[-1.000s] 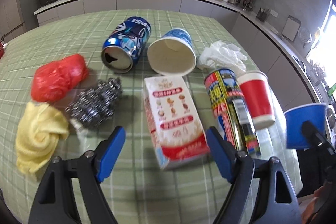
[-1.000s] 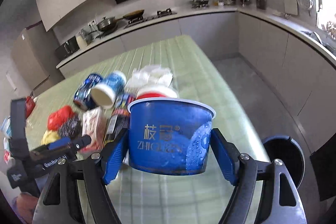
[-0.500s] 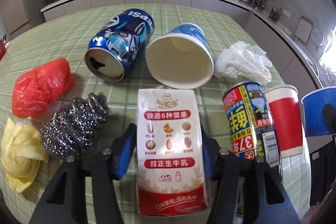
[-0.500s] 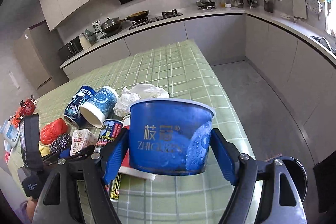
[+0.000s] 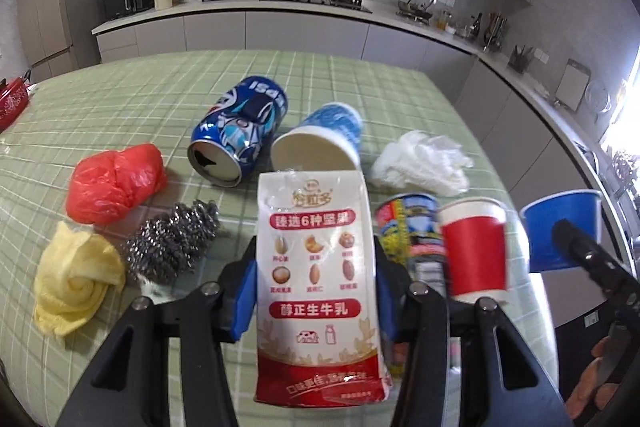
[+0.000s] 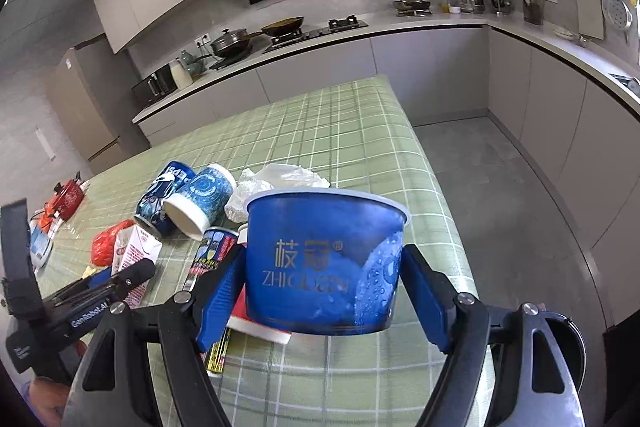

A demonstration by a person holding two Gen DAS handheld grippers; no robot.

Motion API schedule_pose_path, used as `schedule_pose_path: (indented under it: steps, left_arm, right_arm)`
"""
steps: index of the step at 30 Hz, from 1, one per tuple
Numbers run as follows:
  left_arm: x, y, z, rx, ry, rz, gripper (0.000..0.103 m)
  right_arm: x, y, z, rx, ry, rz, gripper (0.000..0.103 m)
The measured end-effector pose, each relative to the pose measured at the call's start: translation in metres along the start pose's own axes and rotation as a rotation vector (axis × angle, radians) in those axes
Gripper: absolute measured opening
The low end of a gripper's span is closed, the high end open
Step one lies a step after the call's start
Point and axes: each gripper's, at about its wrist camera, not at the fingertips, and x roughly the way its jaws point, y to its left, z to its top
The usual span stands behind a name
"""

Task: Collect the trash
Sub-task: 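Carry the milk carton and blue bowl over the black bin with both tools, then open both tools to drop the carton and bowl into the bin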

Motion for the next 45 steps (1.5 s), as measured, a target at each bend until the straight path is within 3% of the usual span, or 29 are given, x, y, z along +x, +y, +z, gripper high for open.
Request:
schedule_pose_path:
  steps: [4,8,18,24,29,36,45]
  left_arm:
    - [-0.017,-0.014,-0.002,0.024,-0.017,-0.027,0.05]
    - [-0.026,-0.032,-0.008,0.088,-0.032,-0.099,0.05]
    - [-0.037,-0.095,-0.044,0.178,0.023,-0.237,0.05]
    - [-0.039,-0.171,-0.063,0.246,0.046,-0.308,0.05]
    - [-0.021,-0.251,-0.081,0.266,0.113,-0.352,0.05]
    - [0.02,-0.328,-0.11,0.269,0.208,-0.306,0.051]
    - [0.074,-0.355,-0.141,0.22,0.335,-0.188,0.052]
  right_arm:
    - [-0.02,-0.002,-0.005,0.004,-0.02,-0.009,0.079]
    - [-0.044,-0.006,-0.018,0.03,-0.046,-0.055,0.079]
    - [-0.101,-0.048,-0.06,0.078,-0.042,-0.162,0.079]
    - [-0.13,-0.111,-0.073,0.104,-0.04,-0.205,0.079]
    - [-0.139,-0.199,-0.087,0.147,0.015,-0.24,0.079]
    - [-0.108,-0.277,-0.109,0.147,0.144,-0.205,0.079]
    - [-0.053,-0.316,-0.138,0.103,0.282,-0.125,0.079]
